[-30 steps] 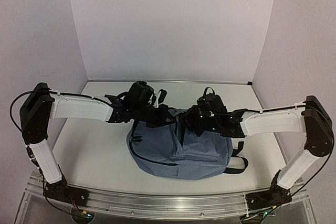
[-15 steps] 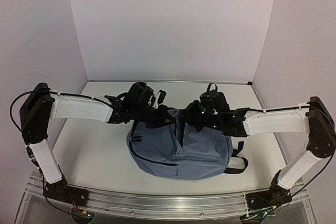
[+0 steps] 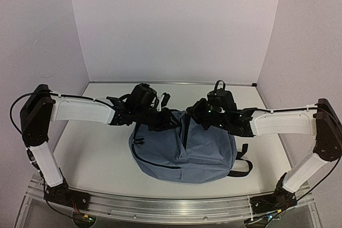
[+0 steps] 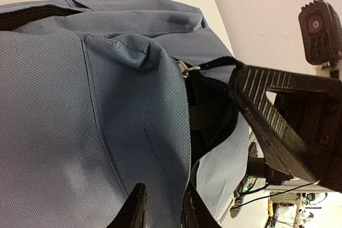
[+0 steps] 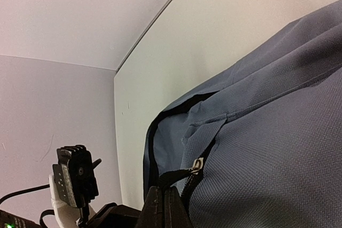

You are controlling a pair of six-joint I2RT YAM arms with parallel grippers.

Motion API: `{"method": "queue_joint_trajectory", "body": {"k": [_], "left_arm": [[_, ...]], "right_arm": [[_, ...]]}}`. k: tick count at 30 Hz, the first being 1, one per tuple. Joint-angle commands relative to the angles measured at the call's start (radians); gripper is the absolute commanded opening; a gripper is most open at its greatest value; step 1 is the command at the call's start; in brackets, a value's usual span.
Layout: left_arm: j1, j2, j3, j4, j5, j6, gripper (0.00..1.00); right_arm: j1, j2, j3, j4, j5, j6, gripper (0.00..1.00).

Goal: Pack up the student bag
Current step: Zip the student bag at the center of the board.

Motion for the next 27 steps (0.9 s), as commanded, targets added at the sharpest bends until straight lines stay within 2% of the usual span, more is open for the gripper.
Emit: {"method": "queue_joint_trajectory", "body": {"k": [1,4,8,16,27], "left_arm": [[0.012,-0.047,0.076,-0.066,0.004,0.052,0.36],[0.04,-0.071,0.098,-0.073,-0.002,0.06,0.47],[0.095,-0.073,0.107,-0.054,0.003,0.024,0.5],[0.124,0.088,0.274,-0.116,0.11,0.019,0.64],[0.109,0.247,0.407,-0.193,0.203,0.022,0.7]], "right_arm": [[-0.023,-0.064,0.048,0.052,0.005,-0.053,0.0],[-0.032,-0.066,0.052,0.041,-0.032,-0.078,0.0],[-0.035,-0.079,0.041,0.028,-0.068,-0.102,0.0],[-0.034,-0.085,-0.02,0.023,-0.154,-0.118,0.0],[-0.034,-0.098,-0.102,0.03,-0.172,-0.116,0.0]]}}
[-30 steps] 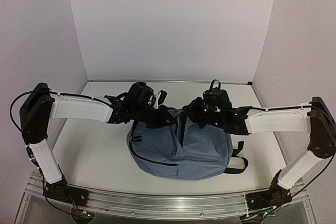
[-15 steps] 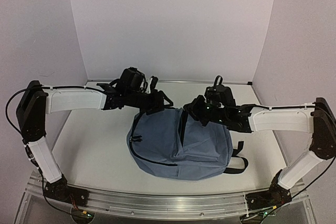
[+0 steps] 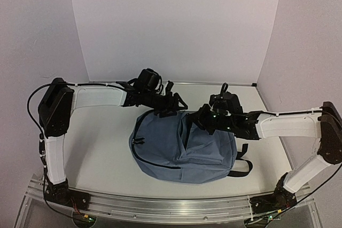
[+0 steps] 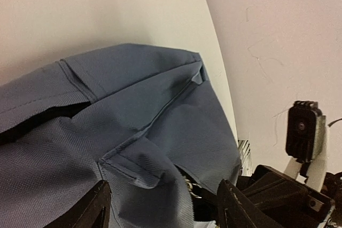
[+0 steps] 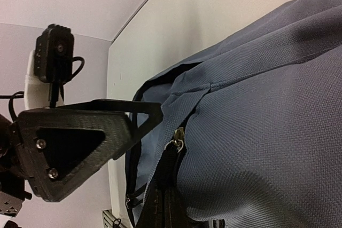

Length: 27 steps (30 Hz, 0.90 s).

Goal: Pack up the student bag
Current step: Zip the student bag at the center of the board.

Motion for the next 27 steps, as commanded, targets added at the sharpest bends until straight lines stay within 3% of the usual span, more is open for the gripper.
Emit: {"method": "queue_joint_trajectory", "body": {"k": [1,5,16,21,27], "left_arm": [[-0.016,0.032,0.083,-0.068,0.029,0.019,0.7],[-0.019,0.074,0.126,-0.127,-0.01,0.035,0.67],[-0.019,0.123,0.159,-0.094,0.01,0.004,0.17],[-0.017,0.118,0.137,-0.039,-0.024,-0.034,0.02],[-0.006,0.088,0.067,0.091,-0.064,-0.101,0.0]], "right_arm": [[-0.004,-0.034,-0.018,0.041,-0.012,-0.019,0.0],[-0.004,-0.032,-0.024,0.049,-0.016,-0.021,0.0],[-0.004,-0.01,-0.017,0.05,-0.074,-0.017,0.0],[-0.004,-0.006,-0.03,0.05,-0.118,0.005,0.0],[0.006,-0.019,-0.068,0.049,-0.162,0.041,0.0]]}}
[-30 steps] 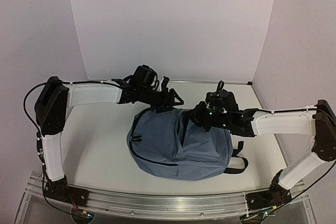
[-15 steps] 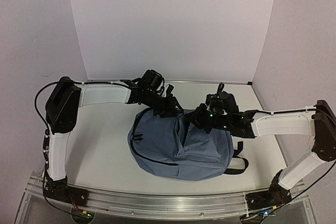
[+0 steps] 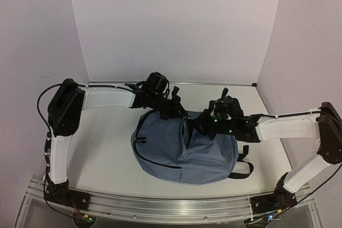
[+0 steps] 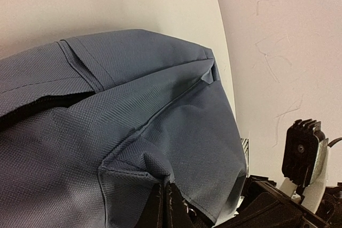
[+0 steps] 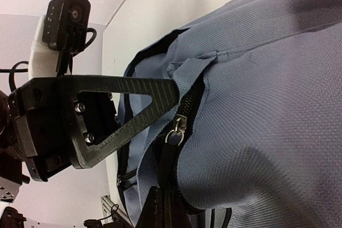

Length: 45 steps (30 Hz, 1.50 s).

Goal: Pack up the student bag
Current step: Zip the student bag at the center of the board.

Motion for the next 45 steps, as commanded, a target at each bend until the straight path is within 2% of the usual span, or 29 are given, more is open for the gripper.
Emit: {"method": "queue_joint_trajectory", "body": {"k": [1,8,28,36,45], "left_arm": [[0.02,-0.02,-0.047,0.153,-0.081,-0.061,0.0],[0.037,-0.026,-0.085,0.254,-0.051,-0.104,0.0],[0.063,-0.014,-0.093,0.313,-0.098,-0.123,0.0],[0.083,-0.003,-0.081,0.325,-0.109,-0.104,0.0],[0.086,0.014,-0.038,0.286,-0.107,-0.019,0.0]], "right_arm": [[0.019,-0.023,-0.027,0.034,-0.076,0.03,0.0],[0.039,-0.05,-0.063,0.022,-0.099,0.048,0.0],[0.121,-0.114,-0.071,-0.07,-0.096,0.062,0.0],[0.146,-0.144,-0.078,-0.12,-0.085,0.069,0.0],[0.181,-0.174,-0.069,-0.152,-0.08,0.071,0.0]]}}
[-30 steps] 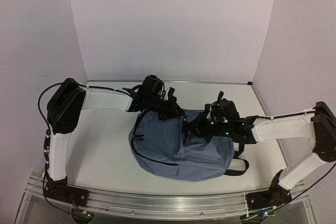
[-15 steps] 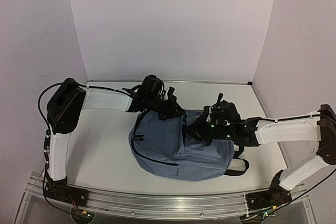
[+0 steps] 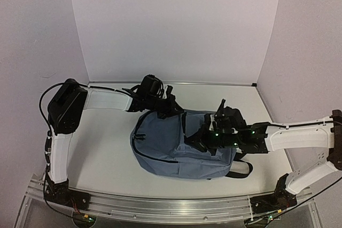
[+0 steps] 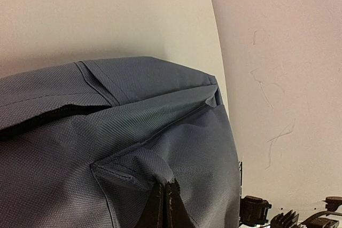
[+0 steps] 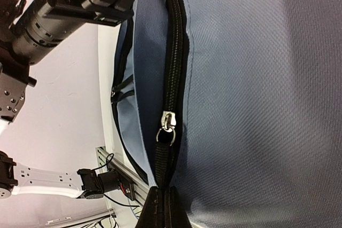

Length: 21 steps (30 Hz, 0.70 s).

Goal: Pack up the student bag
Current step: Zip the student bag at the center of the board.

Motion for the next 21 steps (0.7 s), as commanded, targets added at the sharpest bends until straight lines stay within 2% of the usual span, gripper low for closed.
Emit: {"method": "queue_joint_trajectory", "body": {"k": [1,3,5,7,9,12,16,21], "left_arm": [[0.037,-0.001,0.069,0.046,-0.085,0.072,0.0],[0.037,-0.013,0.064,0.02,-0.094,0.087,0.0],[0.037,-0.034,0.051,-0.001,-0.097,0.098,0.07],[0.035,-0.062,0.027,-0.02,-0.085,0.107,0.22],[0.03,-0.094,-0.01,-0.028,-0.05,0.112,0.41],[0.005,-0.15,-0.068,-0.088,-0.019,0.132,0.57],[-0.055,-0.233,-0.147,-0.163,-0.028,0.165,0.68],[-0.139,-0.311,-0.226,-0.19,-0.017,0.166,0.72]], "right_arm": [[0.028,-0.044,0.009,-0.027,-0.029,0.005,0.0],[0.04,-0.048,0.016,-0.032,-0.034,-0.002,0.0],[0.051,-0.048,0.023,-0.039,-0.035,-0.009,0.0],[0.059,-0.044,0.027,-0.041,-0.037,-0.016,0.0],[0.065,-0.039,0.029,-0.041,-0.037,-0.022,0.0],[0.071,-0.037,0.029,-0.043,-0.034,-0.03,0.0],[0.075,-0.045,0.025,-0.044,-0.026,-0.037,0.0],[0.079,-0.053,0.018,-0.047,-0.022,-0.041,0.0]]}}
